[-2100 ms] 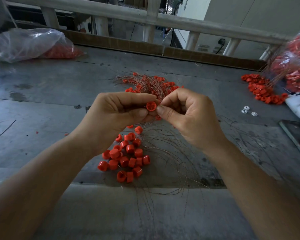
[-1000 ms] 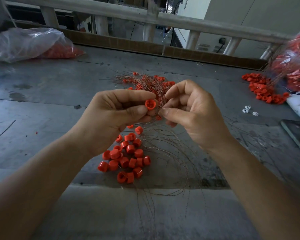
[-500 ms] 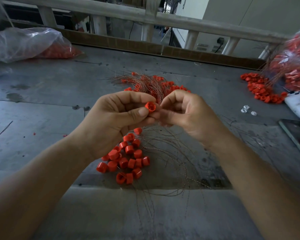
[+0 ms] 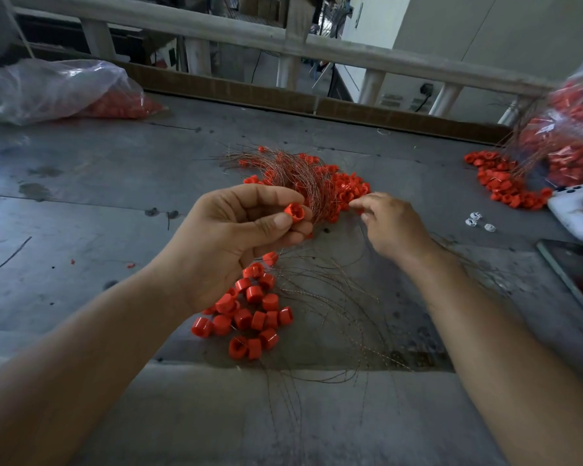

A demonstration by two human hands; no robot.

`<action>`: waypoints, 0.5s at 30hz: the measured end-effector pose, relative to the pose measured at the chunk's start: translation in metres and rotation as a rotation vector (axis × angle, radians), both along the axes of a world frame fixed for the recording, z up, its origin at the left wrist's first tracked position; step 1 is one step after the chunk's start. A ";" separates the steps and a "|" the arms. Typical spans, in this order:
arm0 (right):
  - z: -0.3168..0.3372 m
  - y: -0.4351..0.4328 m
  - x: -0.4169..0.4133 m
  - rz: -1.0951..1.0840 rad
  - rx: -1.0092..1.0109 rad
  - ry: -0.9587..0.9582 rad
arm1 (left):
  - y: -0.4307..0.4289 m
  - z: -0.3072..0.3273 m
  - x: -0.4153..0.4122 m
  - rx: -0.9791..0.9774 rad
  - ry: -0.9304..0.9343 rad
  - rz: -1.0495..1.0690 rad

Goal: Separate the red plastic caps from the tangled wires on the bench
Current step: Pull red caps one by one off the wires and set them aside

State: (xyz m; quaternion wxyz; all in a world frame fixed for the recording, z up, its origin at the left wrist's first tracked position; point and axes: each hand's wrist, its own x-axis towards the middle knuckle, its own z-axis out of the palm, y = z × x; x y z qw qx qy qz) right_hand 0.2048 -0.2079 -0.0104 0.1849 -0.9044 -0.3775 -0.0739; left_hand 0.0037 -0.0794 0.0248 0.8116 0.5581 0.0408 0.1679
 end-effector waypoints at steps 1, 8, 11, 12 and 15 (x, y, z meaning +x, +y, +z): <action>0.000 -0.001 0.000 -0.015 0.012 -0.004 | 0.000 0.000 0.000 0.003 0.000 -0.001; 0.001 -0.005 0.001 -0.069 0.062 0.028 | -0.001 0.000 0.000 0.015 0.003 -0.010; 0.008 -0.010 0.001 -0.101 0.198 0.124 | 0.000 0.000 0.000 0.026 0.005 -0.002; 0.013 -0.011 -0.001 -0.102 0.307 0.258 | 0.000 0.000 0.000 0.031 0.008 0.001; 0.032 -0.015 -0.016 -0.005 0.655 0.743 | 0.001 -0.001 0.000 0.051 0.015 0.009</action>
